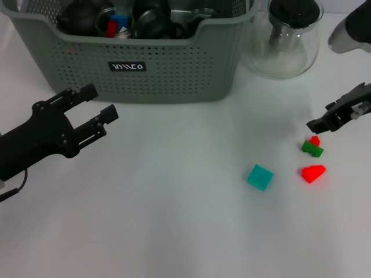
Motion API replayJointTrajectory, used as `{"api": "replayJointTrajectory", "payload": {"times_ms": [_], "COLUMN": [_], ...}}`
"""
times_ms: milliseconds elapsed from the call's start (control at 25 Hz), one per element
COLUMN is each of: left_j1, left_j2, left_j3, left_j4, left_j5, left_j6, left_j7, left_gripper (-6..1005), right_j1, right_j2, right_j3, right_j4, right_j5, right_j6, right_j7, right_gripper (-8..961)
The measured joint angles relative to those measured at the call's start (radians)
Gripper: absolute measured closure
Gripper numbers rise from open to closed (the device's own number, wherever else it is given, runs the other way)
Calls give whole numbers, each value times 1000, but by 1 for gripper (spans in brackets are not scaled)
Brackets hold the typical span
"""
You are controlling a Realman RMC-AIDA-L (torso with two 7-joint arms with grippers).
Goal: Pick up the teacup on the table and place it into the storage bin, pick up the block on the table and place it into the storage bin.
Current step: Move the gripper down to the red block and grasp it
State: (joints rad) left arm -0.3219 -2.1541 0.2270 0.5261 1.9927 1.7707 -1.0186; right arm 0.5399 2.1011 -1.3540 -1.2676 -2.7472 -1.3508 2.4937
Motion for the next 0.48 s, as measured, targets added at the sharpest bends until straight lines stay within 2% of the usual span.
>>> {"api": "replayJointTrajectory", "payload": {"times_ms": [280,480], "left_j1": [5,6], "left_j2": [-1,-1], "left_j3": [0,0], "left_j4": [0,0], "left_j5": [0,0], "left_j6": [-14,-14], "left_j7": [0,0], "left_gripper": [341,341], "right_j1": [17,19], "right_j2": [0,0], "right_j3": [-31,-43], "right_j4": [83,96], "right_j5": [0,0], "right_j6": [60,65], "right_j7": [1,1], "right_gripper": [375,390]}}
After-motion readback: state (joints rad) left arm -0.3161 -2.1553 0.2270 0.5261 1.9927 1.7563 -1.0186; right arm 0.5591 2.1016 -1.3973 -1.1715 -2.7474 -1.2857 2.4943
